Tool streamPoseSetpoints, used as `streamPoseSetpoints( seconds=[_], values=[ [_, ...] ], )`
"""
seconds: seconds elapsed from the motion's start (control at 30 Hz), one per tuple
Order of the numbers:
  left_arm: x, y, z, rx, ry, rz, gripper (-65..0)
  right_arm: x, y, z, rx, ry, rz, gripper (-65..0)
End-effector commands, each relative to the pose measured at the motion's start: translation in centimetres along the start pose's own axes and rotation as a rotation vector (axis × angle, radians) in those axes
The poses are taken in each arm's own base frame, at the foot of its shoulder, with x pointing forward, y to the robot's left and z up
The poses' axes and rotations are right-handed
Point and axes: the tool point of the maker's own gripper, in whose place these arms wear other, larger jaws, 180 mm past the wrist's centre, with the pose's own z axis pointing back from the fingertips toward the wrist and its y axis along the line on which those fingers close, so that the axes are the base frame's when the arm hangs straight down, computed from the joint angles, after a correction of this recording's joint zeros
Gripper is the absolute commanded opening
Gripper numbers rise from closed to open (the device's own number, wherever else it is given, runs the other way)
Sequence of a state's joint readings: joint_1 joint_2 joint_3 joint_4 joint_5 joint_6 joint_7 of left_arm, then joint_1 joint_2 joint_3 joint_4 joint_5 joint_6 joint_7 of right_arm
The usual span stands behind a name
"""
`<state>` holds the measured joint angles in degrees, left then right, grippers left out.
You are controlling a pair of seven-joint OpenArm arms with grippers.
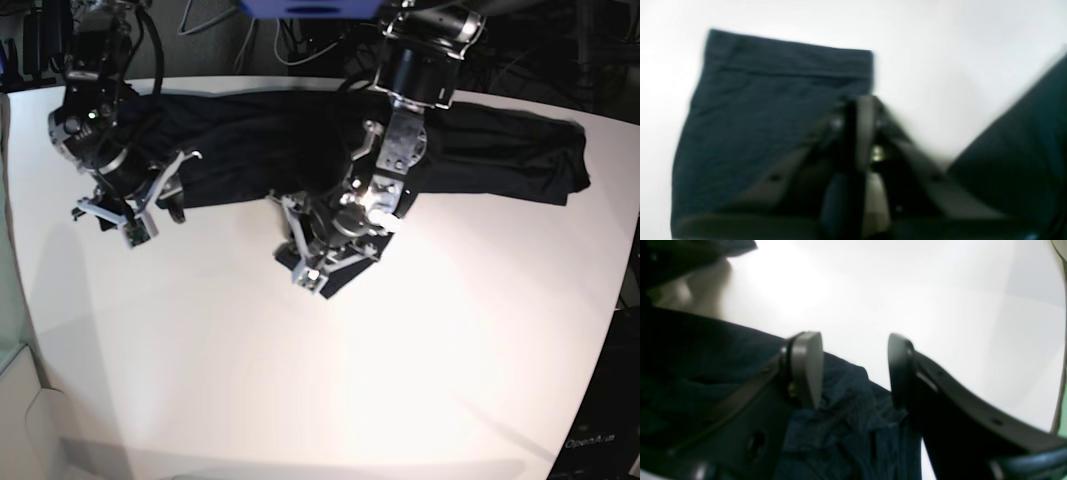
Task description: Fold the T-shirt properly
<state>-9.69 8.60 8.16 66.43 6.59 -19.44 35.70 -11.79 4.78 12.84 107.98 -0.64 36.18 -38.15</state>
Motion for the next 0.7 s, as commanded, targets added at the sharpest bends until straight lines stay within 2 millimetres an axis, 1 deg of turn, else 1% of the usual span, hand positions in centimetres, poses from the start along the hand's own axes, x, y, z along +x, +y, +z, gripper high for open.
streamPoseSetpoints(
  seconds=[0.0, 0.07, 0.1, 0.2, 0.3, 0.37, 0.47, 0.5, 0.6, 0.67],
  values=[
    [0.5, 0.1, 0.0, 0.007, 0.007, -0.003, -65.0, 1.3, -0.5, 0.2, -0.007, -0.049, 0.009, -32.8],
    [0.6, 0.1, 0.2, 0.009, -0.003, -0.003, -65.0, 1.3, -0.5, 0.2, -0.007, -0.049, 0.009, -32.8],
    [1.0, 0.2, 0.4, 0.014, -0.014, -0.003, -65.0, 1.3, -0.5, 0.2, -0.006, -0.050, 0.010, -32.8],
    [2.6, 1.5, 1.8, 0.050, -0.076, 0.017, -65.0, 1.4, -0.4, 0.2, -0.003, -0.050, 0.011, -32.8],
    [5.0, 2.2, 3.6, 0.084, -0.156, 0.010, -65.0, 1.4, -0.4, 0.2, -0.003, -0.050, 0.011, -32.8],
    [6.9, 2.5, 5.0, 0.103, -0.214, -0.005, -65.0, 1.3, -0.3, 0.2, -0.001, -0.049, 0.011, -32.8],
    [8.8, 2.6, 6.7, 0.123, -0.281, -0.021, -65.0, 1.1, -0.2, 0.2, 0.001, -0.044, 0.010, -32.8],
    [9.1, 2.6, 7.0, 0.126, -0.289, -0.025, -65.0, 1.1, -0.2, 0.2, 0.001, -0.044, 0.010, -32.8],
    [8.9, 2.7, 7.1, 0.130, -0.271, -0.024, -65.0, 1.0, -0.1, 0.2, 0.002, -0.043, 0.009, -32.8],
    [9.2, 2.9, 7.5, 0.137, -0.278, -0.025, -65.0, 1.0, -0.1, 0.2, 0.002, -0.041, 0.009, -32.8]
  ],
)
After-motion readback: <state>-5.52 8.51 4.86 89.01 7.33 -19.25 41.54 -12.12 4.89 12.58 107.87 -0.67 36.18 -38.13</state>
